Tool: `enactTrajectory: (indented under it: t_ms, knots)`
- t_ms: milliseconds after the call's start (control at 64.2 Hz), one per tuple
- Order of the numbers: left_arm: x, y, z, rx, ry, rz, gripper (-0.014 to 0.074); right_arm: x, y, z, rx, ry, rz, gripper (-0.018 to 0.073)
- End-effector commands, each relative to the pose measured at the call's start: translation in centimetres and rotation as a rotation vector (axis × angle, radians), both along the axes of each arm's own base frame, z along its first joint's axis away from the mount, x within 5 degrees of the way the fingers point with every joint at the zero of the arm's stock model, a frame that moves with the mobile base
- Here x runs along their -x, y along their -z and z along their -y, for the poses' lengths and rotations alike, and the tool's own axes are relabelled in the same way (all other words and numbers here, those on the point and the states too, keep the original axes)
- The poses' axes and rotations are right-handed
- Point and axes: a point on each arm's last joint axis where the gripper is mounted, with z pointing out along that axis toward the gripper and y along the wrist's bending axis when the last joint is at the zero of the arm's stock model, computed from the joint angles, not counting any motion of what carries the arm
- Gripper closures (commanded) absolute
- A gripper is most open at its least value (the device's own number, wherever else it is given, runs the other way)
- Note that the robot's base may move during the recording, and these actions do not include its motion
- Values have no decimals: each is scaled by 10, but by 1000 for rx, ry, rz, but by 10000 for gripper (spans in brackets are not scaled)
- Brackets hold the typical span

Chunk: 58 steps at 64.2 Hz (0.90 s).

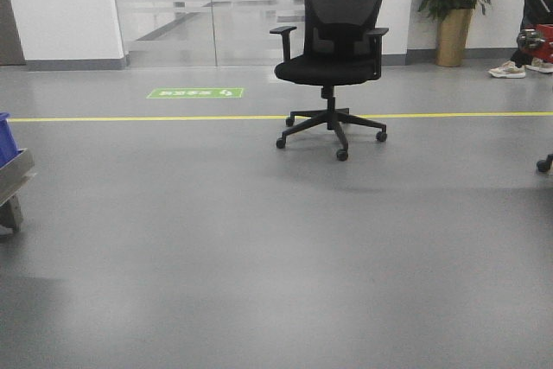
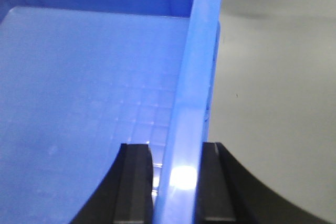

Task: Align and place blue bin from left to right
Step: 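Turn and drive the base up to the other rack of blue bins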

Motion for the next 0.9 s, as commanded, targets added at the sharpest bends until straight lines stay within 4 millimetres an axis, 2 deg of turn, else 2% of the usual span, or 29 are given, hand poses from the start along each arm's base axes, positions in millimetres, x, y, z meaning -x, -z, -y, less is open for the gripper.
enactTrajectory:
  t_ms: [0,888]
  knots:
    - [7,-19,1,26,31,115,605,6,-27,-1,-12,-31,200,637]
    - [7,-19,1,26,31,115,605,6,-27,-1,-12,-31,200,637]
